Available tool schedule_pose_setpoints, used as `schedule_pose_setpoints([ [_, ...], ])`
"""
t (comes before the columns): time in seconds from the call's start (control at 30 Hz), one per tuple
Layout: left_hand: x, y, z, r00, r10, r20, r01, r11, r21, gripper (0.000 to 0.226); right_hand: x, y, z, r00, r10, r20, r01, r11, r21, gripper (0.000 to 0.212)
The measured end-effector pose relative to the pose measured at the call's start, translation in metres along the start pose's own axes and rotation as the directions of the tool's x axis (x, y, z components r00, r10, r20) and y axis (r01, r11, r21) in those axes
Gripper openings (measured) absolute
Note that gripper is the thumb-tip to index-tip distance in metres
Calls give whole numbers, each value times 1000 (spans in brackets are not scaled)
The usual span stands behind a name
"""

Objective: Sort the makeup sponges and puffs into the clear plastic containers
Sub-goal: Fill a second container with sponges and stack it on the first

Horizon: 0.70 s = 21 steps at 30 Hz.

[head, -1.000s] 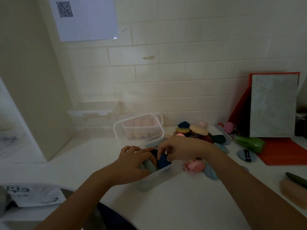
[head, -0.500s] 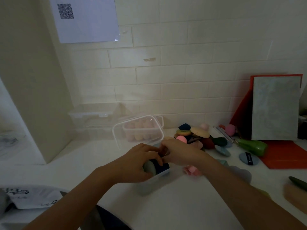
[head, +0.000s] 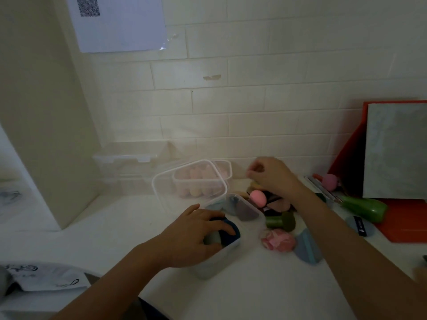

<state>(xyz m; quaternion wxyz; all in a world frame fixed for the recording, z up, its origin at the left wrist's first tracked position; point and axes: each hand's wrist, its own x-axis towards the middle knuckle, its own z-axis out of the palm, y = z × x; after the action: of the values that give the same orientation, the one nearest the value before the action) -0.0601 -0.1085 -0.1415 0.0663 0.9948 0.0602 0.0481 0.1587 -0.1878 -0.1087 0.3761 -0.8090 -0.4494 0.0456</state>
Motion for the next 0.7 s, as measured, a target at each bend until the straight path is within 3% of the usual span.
schedule_pose_setpoints([
  [0.07,1,-1,1,1000,-6,2,6,1000,2,40,23,16,0,990,123,-69,-129,987,-99,29],
  [0.17,1,-2,1,1000,-3,7,3,1000,-4,41,45,37,8,945,325,40,-305,917,-258,42],
  [0.27,2,-3,1,1000,0,12,0,1000,-14,40,55,49,17,911,391,129,-317,866,-387,41],
  [0.4,4,-3,1,1000,-4,9,4,1000,-9,40,62,54,19,905,411,108,-335,845,-417,34],
  [0.57,2,-3,0,1000,-3,13,3,1000,0,40,60,53,15,956,293,-19,-288,923,-253,34],
  [0.7,2,-5,2,1000,6,2,-6,1000,5,41,44,26,-11,990,-9,-141,2,999,-49,38],
])
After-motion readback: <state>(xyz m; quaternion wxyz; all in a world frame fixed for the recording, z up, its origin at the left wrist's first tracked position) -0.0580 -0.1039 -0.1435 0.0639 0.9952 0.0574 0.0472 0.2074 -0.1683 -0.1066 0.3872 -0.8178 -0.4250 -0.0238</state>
